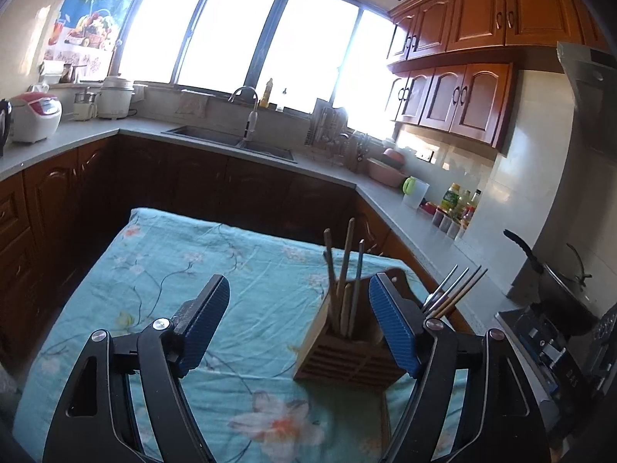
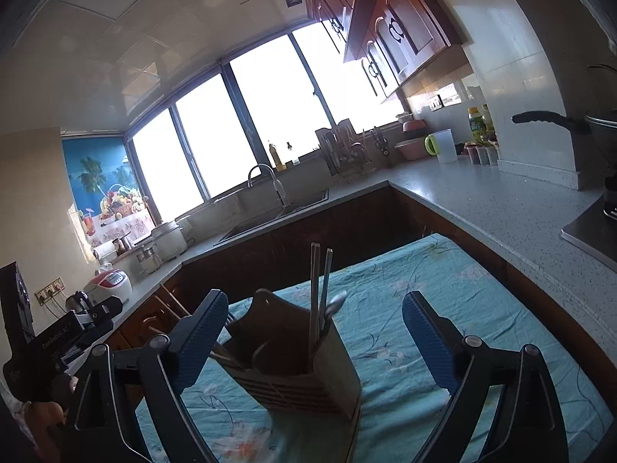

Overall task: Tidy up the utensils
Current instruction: 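Open both tools and withdraw them from the holder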

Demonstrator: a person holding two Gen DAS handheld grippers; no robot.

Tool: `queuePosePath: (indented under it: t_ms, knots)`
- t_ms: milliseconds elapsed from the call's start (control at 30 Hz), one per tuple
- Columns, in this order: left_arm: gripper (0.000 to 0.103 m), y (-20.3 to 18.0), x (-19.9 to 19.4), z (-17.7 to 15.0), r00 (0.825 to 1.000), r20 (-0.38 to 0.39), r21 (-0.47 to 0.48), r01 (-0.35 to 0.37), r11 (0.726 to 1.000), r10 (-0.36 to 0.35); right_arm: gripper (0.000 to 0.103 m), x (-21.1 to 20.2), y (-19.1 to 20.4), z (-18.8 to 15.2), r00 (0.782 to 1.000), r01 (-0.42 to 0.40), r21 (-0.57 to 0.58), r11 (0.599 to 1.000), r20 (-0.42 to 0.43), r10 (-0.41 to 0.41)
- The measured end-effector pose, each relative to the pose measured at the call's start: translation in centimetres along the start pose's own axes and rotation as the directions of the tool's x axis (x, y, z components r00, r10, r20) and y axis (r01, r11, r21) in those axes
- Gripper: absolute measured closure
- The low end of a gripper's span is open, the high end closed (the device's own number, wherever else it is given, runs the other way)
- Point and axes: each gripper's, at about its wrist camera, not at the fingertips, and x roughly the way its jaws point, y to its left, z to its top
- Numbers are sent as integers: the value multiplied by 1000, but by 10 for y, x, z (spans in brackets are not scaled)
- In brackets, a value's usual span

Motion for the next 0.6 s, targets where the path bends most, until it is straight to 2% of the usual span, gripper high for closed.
queuePosePath:
  t_ms: [300,433,600]
  knots:
    - [26,34,-22,-75,992,-119,-54,-39,998,32,8,-33,2,-60,998,47,-44,998,-35,-48]
    - [26,45,-37,-104,988,-148,-76,-65,995,54,8,-52,5,-87,997,62,-66,996,-37,-65]
    - [26,53,-51,-126,984,-167,-88,-79,993,63,6,-64,11,-106,996,56,-100,993,-60,-62]
